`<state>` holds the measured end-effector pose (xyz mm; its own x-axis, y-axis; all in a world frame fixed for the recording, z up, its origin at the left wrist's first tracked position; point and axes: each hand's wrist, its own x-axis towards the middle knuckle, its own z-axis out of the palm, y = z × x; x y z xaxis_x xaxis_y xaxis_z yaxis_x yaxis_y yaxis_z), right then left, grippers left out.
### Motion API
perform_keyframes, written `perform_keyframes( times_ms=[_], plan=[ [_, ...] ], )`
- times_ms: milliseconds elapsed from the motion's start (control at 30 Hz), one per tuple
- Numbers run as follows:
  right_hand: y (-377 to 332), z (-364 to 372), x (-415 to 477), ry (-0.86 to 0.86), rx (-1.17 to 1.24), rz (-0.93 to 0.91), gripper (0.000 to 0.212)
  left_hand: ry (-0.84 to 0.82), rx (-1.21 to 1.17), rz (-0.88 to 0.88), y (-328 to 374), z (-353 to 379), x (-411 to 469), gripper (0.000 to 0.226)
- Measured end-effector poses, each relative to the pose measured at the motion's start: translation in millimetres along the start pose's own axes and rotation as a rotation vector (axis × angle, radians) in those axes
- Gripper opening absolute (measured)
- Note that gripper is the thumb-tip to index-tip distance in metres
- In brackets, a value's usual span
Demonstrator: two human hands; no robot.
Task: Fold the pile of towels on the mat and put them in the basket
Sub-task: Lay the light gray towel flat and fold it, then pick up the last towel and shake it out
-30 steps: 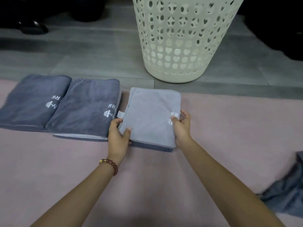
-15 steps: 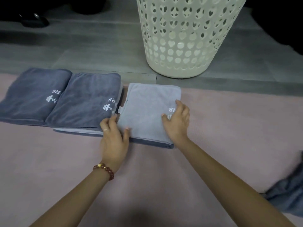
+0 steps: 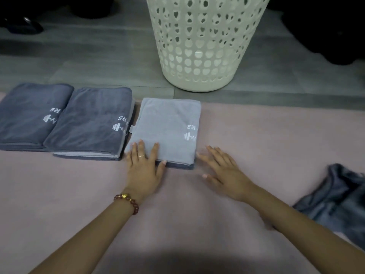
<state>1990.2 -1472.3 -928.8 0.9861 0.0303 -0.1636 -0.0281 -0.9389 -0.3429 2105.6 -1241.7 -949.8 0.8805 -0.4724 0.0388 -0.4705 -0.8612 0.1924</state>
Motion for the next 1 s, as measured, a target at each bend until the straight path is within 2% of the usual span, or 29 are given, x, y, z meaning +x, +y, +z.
perform_keyframes(
  times_ms=[67, 167, 233, 300, 367, 433, 500, 633, 733, 867, 933, 1000],
  plan=[
    [25, -12, -41, 0.035, -0.004, 0.123, 0.09, 0.007, 0.001, 0.075, 27, -4, -4, 0.062],
    [75, -26, -116, 0.166, -0.045, 0.4, 0.074, -0.009, -0.022, 0.262, 80, -3, -10, 0.056],
    [109, -33, -169, 0.301, -0.139, 0.623, 0.075, -0.028, -0.07, 0.357, 118, -1, -13, 0.054],
    [134, -39, -221, 0.342, -0.158, 0.906, 0.084, -0.041, -0.114, 0.446, 157, -1, -19, 0.053],
    [154, -37, -266, 0.327, 0.007, 1.207, 0.096, -0.064, -0.156, 0.529, 191, -2, -27, 0.053],
    [169, -29, -303, 0.378, 0.299, 1.364, 0.106, -0.104, -0.218, 0.587, 220, -3, -37, 0.054],
    [176, -22, -325, 0.426, 0.442, 1.367, 0.099, -0.13, -0.279, 0.64, 243, -4, -46, 0.05],
    [182, -31, -323, 0.676, 0.486, 1.268, 0.042, -0.119, -0.393, 0.746, 269, -5, -56, 0.048],
    [167, -46, -299, 0.769, 0.681, 1.101, 0.036, -0.132, -0.486, 0.799, 278, -10, -63, 0.054],
    [114, -65, -261, 0.609, 1.042, 0.735, 0.042, -0.376, -0.68, 0.787, 290, -12, -73, 0.087],
    [90, -69, -243, 0.493, 1.201, 0.553, 0.045, -0.496, -0.799, 0.717, 297, -8, -79, 0.094],
    [71, -70, -226, 0.395, 1.321, 0.44, 0.047, -0.457, -0.931, 0.657, 300, -4, -81, 0.089]
  ],
)
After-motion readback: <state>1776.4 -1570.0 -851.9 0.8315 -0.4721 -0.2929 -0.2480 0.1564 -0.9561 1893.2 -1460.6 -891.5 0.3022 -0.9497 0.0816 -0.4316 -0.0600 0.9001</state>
